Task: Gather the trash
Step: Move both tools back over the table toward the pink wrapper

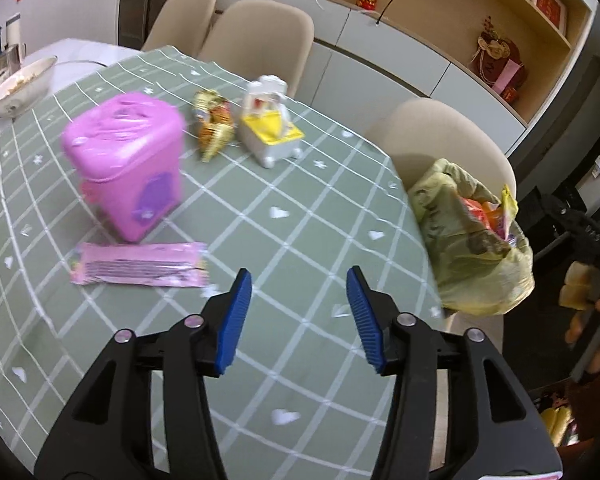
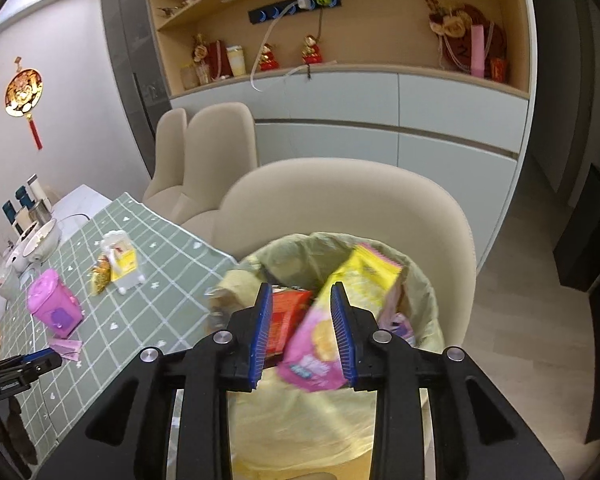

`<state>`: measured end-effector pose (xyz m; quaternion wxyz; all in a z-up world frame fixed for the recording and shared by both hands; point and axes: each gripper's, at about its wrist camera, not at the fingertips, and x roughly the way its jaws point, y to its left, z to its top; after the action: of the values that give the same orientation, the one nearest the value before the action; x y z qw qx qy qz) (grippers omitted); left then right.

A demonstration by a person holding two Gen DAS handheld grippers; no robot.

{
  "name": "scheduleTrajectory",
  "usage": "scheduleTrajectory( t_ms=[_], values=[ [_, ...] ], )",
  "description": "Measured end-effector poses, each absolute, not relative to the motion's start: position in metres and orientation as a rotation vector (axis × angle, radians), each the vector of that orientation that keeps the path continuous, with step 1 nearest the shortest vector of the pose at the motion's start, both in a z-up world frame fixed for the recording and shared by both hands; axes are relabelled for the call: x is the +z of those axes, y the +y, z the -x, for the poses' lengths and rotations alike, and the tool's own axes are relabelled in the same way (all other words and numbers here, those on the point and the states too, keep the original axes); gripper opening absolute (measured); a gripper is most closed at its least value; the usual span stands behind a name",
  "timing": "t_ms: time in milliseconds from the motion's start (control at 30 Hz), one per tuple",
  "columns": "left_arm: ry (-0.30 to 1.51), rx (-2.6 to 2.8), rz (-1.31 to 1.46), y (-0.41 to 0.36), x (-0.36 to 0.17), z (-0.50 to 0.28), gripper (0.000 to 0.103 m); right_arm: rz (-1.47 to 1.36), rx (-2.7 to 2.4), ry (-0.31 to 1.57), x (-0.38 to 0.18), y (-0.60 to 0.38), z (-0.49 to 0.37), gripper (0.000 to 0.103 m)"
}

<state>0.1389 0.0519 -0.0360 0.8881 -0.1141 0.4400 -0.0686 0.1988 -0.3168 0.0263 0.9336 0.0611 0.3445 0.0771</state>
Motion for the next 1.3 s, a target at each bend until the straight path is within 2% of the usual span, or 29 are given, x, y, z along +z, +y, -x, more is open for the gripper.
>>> scheduleTrajectory(
  t_ms=[67, 233, 300, 467, 600, 867, 1300],
  values=[
    [0.904, -0.152, 0.210, 0.066, -0.039, -0.136, 0.048, -0.130, 0.173, 0.694, 0.028, -0.304, -0.190, 0.030],
    [0.870, -0.172, 0.191, 0.118, -0.046, -0.132, 0.048, -0.148, 0.213, 0.699, 0.021, -0.268, -0.169, 0.048],
    [0.868, -0.152, 0.183, 0.142, -0.050, -0.133, 0.048, -0.134, 0.214, 0.705, 0.015, -0.252, -0.161, 0.050],
    [0.866, -0.163, 0.224, 0.179, -0.051, -0.140, 0.048, -0.105, 0.218, 0.771, -0.001, -0.221, -0.149, 0.050],
    [0.838, -0.204, 0.258, 0.181, -0.044, -0.143, 0.048, -0.107, 0.236, 0.810, -0.014, -0.203, -0.146, 0.051],
    [0.859, -0.221, 0.287, 0.136, -0.040, -0.147, 0.048, -0.026, 0.334, 0.886, -0.032, -0.161, -0.164, 0.051],
    [0.876, -0.084, 0.249, 0.143, -0.032, -0.145, 0.049, -0.055, 0.459, 0.846, -0.044, -0.098, -0.221, 0.051]
  ],
)
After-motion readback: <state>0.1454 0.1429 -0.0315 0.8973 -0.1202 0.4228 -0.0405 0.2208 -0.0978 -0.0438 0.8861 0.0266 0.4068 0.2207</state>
